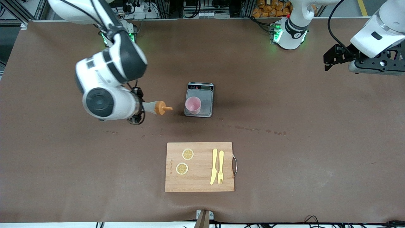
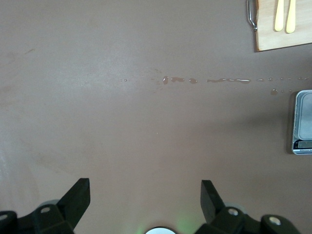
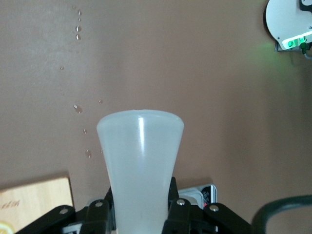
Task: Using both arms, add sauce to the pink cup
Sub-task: 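Carry the bottle back to its spot with the right gripper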
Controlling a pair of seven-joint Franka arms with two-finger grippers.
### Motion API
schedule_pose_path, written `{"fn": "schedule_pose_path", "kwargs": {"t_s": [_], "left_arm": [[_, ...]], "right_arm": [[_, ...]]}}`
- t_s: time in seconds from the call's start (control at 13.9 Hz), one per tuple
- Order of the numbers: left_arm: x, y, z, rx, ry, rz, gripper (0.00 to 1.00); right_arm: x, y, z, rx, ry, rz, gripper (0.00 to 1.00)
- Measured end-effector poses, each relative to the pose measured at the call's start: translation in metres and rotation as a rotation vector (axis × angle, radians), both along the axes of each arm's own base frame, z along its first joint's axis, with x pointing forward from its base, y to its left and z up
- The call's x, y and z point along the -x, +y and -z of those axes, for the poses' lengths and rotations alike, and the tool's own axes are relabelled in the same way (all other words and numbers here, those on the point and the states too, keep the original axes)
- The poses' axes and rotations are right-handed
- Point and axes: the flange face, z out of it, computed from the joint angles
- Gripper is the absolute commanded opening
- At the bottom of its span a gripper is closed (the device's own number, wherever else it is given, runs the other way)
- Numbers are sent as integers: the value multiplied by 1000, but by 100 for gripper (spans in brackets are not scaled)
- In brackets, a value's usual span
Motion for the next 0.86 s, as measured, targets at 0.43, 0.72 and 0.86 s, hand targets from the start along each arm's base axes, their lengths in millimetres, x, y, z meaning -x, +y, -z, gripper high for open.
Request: {"fn": "schedule_pose_path", "kwargs": {"t_s": [0.43,0.72,0.86], "left_arm": [[1,0,0,-1,3,1,100],[1,-1,0,-1,3,1,100],[1,0,-1,-1,2,1,100]], "right_arm": [[-26,-134,-30,-291,28,16,0],[-27,-251,-10,-496,40,-3,0],[-17,-312,14,-595,28,-20,0]]}}
